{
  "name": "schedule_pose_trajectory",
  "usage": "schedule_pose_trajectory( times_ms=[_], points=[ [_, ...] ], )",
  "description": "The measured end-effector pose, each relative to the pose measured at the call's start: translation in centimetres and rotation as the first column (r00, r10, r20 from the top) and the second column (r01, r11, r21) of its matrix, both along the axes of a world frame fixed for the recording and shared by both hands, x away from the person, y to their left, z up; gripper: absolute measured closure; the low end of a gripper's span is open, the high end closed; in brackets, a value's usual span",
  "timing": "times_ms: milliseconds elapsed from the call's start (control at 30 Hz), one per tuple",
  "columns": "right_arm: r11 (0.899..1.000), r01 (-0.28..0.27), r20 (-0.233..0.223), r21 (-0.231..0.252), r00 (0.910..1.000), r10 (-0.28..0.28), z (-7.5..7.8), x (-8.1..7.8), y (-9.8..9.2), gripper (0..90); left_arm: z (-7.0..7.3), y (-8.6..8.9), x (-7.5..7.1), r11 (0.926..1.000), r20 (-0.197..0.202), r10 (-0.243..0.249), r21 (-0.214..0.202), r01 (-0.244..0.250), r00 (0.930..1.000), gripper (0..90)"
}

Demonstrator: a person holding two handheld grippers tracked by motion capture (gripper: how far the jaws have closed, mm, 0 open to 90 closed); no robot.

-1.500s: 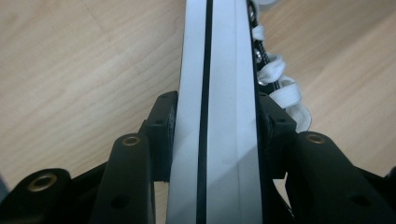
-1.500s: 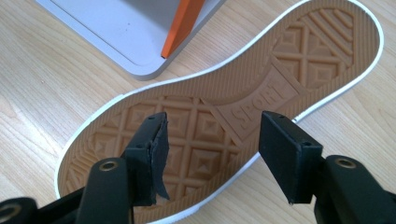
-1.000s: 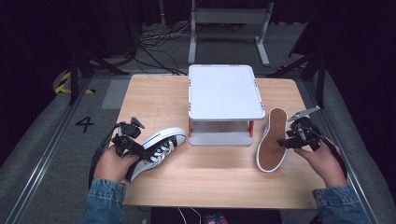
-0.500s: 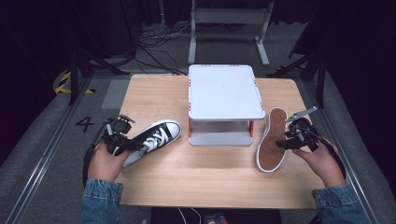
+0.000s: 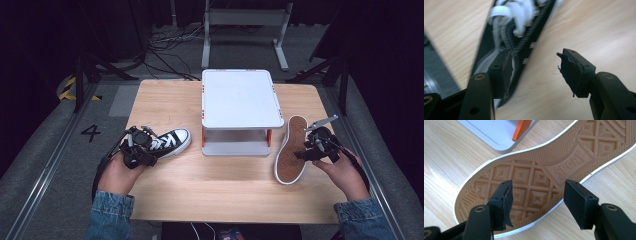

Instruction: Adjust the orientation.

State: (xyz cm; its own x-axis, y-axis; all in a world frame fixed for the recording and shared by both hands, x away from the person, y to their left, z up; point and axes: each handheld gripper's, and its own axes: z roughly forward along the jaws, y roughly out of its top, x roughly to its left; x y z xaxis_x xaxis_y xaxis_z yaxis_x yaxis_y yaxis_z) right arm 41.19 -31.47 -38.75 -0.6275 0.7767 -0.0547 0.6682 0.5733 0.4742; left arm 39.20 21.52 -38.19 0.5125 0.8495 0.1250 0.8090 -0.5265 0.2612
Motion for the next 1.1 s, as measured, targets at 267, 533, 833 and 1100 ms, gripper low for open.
schedule_pose_trajectory(
  times_ms=[267, 533, 833, 1100],
  points=[
    [1.0, 0.007, -0.007, -0.006, 0.9999, -0.007, -0.2, -0.4, -0.3, 40.7, -0.7, 0.8, 1.0, 0.9975, -0.109, 0.062, -0.027, -0.065, 0.9922, 80.3],
    [1.0, 0.024, -0.006, -0.011, 0.9997, -0.024, -0.3, -1.0, -1.0, 40.6, -0.2, 0.6, 1.1, 0.9865, -0.162, -0.061, -0.16, 0.035, 0.9849, 88.8],
    [1.0, 0.026, -0.013, -0.015, 0.9996, -0.026, -0.6, -1.0, -1.0, 40.4, -0.1, -8.2, 0.3, 0.9602, -0.152, -0.276, -0.091, 0.264, 0.9492, 83.3],
    [1.0, 0.013, -0.022, -0.023, 0.9997, -0.014, -0.9, -1.1, -0.6, 40.1, -0.4, -8.9, 0.9, 0.9429, -0.166, -0.3, -0.202, 0.265, 0.9395, 67.3]
  ],
)
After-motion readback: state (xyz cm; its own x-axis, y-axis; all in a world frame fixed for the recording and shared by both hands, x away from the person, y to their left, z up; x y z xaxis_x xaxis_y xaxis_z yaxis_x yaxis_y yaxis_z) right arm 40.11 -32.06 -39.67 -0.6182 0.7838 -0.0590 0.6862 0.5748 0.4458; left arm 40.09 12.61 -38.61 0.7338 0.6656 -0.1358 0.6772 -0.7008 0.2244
